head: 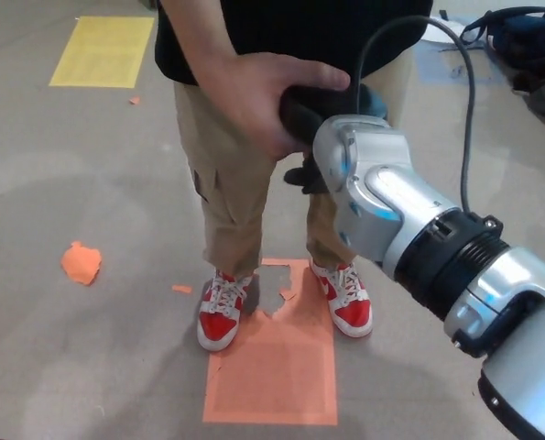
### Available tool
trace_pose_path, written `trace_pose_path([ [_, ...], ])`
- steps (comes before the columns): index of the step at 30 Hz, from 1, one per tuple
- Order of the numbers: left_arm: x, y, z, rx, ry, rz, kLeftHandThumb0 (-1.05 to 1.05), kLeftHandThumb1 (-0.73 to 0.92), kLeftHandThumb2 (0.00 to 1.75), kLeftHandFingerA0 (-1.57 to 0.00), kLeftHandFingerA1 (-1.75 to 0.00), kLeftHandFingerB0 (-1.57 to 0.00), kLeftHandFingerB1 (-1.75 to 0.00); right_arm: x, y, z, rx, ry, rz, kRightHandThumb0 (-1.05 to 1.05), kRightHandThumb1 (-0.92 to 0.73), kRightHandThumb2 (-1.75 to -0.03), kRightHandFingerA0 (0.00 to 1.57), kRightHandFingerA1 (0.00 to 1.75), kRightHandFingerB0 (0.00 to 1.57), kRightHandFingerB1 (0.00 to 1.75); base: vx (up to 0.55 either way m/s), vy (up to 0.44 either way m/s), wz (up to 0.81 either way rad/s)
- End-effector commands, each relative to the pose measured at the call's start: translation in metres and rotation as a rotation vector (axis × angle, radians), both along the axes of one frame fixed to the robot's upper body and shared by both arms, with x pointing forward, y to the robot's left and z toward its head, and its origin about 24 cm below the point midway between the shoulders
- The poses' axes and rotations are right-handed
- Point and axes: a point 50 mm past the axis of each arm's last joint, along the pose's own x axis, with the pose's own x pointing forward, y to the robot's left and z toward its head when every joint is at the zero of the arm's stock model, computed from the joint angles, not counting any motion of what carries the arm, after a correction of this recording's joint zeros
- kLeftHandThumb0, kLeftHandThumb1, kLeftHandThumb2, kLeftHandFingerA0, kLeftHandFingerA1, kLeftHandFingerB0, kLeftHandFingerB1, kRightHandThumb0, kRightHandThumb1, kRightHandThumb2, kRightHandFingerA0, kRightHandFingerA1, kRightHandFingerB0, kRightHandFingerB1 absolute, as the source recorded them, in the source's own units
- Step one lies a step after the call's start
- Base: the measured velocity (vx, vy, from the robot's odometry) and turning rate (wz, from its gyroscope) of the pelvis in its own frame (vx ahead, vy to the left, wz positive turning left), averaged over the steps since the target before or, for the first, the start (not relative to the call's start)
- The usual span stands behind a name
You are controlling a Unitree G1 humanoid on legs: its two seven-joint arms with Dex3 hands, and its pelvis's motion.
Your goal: The robot extends its right arm to grab a person's hand and shakes it
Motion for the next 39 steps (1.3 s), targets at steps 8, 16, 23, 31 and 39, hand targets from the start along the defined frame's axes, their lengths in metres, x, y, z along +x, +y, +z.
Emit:
trace_pose_path([
  [8, 0.003, 0.009, 0.008, 0.057, -0.006, -0.037, -0.54, 0.9, 0.66, -0.29, -0.36, -0.22, -0.31, 0.011, -0.029, -0.01, 0.389, -0.231, -0.022, -0.2, -0.81, -0.63, 0.87, 1.02, 0.71, 0.75, 0.0, 0.0, 0.0],
  [16, 0.003, 0.009, 0.009, 0.01, -0.03, -0.017, -0.49, 0.89, 0.66, -0.3, -0.38, -0.24, -0.32, 0.005, -0.028, 0.068, 0.891, -0.264, 0.106, -0.04, -0.66, -0.67, 0.96, 1.42, 0.65, 1.28, 0.0, 0.0, 0.0],
  [23, 0.009, 0.008, 0.012, -0.014, -0.042, -0.018, -0.52, 0.88, 0.66, -0.29, -0.4, -0.22, -0.32, -0.035, -0.031, 0.152, 1.055, -0.542, 0.301, -0.07, -0.77, -0.74, 1.15, 1.21, 0.72, 1.19, 0.0, 0.0, 0.0],
  [31, 0.002, 0.008, 0.008, -0.024, -0.033, 0.008, -0.26, 0.63, 1.12, -0.09, -0.5, -0.08, -0.5, -0.012, -0.042, 0.095, 0.947, -0.426, 0.139, -0.06, -0.73, -0.63, 1.03, 0.8, 0.72, 1.06, 0.0, 0.0, 0.0],
  [39, 0.005, 0.008, 0.009, 0.0, -0.022, -0.022, -0.27, 0.64, 1.13, -0.07, -0.5, -0.06, -0.49, 0.007, -0.047, -0.036, 0.8, -0.025, -0.124, -0.19, -0.71, -0.62, 1.01, 1.26, 0.68, 1.16, 0.0, 0.0, 0.0],
])
